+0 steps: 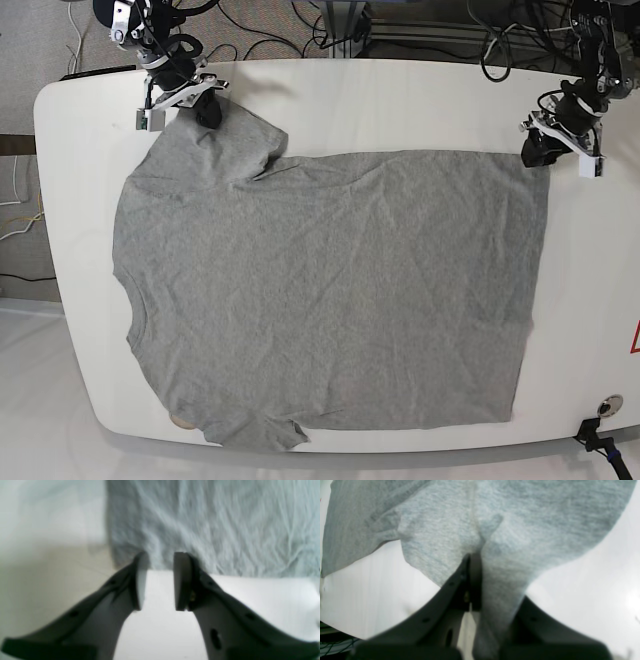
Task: Fold the T-shirt properly
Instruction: 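Position the left gripper on the opposite collar-side corner and grasp it, then lift both corners and fold the collar edge over onto the shirt body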
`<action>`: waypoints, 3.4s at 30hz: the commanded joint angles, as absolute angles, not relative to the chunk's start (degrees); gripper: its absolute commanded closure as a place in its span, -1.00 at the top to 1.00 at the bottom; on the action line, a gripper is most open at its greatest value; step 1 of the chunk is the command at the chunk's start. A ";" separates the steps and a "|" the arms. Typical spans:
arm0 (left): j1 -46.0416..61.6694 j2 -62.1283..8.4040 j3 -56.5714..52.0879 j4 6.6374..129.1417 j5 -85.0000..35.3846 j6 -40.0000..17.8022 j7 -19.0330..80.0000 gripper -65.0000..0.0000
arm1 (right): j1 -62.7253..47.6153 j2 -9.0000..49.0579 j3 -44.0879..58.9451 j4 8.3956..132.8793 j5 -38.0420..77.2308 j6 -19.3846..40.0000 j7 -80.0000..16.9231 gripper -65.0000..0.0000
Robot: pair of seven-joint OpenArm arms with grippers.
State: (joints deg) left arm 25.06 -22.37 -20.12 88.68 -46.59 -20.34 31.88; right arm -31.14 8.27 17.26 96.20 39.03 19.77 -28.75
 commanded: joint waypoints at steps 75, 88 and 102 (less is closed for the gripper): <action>33.98 -18.77 -18.68 96.13 -43.21 -22.99 30.90 -1.00 | -41.80 8.75 20.00 110.90 38.90 19.65 -29.14 -1.00; 45.05 -20.44 -25.36 104.84 -43.21 -23.08 30.90 -1.00 | -49.71 8.66 24.57 112.31 38.99 27.38 -29.05 -1.00; 30.64 -17.80 -26.33 106.68 -43.47 -22.99 30.90 -1.00 | -35.03 12.09 27.82 113.36 38.99 32.48 -29.58 -1.00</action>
State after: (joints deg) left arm 31.33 -16.99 -25.80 105.73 -42.63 -22.94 32.29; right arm -36.23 11.29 27.40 112.44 37.89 32.29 -31.11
